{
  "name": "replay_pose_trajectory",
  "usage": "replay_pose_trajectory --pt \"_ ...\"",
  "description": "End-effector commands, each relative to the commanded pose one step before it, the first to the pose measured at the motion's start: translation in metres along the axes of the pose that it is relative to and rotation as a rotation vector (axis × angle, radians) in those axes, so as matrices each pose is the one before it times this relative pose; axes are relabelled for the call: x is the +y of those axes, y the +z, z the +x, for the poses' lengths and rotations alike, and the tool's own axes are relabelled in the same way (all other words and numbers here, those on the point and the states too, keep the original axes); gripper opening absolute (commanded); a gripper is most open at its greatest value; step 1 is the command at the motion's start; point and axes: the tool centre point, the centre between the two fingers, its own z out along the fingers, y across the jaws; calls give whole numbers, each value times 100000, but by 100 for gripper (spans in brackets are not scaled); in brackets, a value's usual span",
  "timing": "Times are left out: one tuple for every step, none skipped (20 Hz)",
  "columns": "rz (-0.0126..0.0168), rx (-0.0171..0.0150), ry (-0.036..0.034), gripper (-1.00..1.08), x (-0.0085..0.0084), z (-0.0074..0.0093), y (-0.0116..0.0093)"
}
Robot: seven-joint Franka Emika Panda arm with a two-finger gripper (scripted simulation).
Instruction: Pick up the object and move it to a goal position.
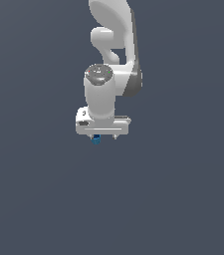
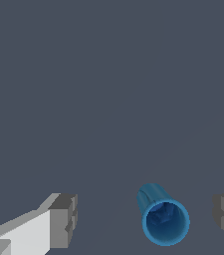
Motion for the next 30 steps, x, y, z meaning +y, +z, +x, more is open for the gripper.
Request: replay_pose_trajectory --pt "0 0 0 100 1 0 0" --pt "-32 61 -6 100 46 11 -43" --pt "-82 163 -10 100 139 36 -117" --pt "-133 260 -17 100 228 59 -188" --pt "-189 361 -27 100 316 80 -264" --pt "-252 465 -43 100 401 101 -343" --pt "-266 471 -58 100 413 105 -356" --pt "-214 363 -62 100 320 85 -282" --pt "-158 257 -63 100 223 64 -208" --pt "-95 145 -58 100 126 43 -127" --pt "0 0 0 100 58 22 -17" --pt "0 0 0 100 -71 -25 9" --pt "75 -102 88 100 -67 -41 115" --pt "53 -23 232 100 13 -72 104" --pt "60 -1 347 100 53 -100 130" --pt "77 -2 451 100 67 -132 170" --pt "99 -15 548 100 68 -164 215" --pt "120 -27 654 100 78 -197 259" --pt "137 -36 756 100 87 -229 299" --pt "150 -42 854 100 99 -261 335" --pt "161 -44 962 100 119 -294 369" --pt "170 -45 1071 100 138 -330 403" --pt "178 -50 1182 100 158 -366 437" --pt "185 -56 1294 100 176 -404 471" --pt "188 -62 1411 100 198 -443 504" --pt "188 -66 1531 100 223 -484 534" --pt "179 -68 1598 100 240 -509 545" --pt "153 -64 1510 100 236 -483 502" --pt "129 -59 1406 100 227 -452 458" --pt "107 -53 1301 100 216 -420 415"
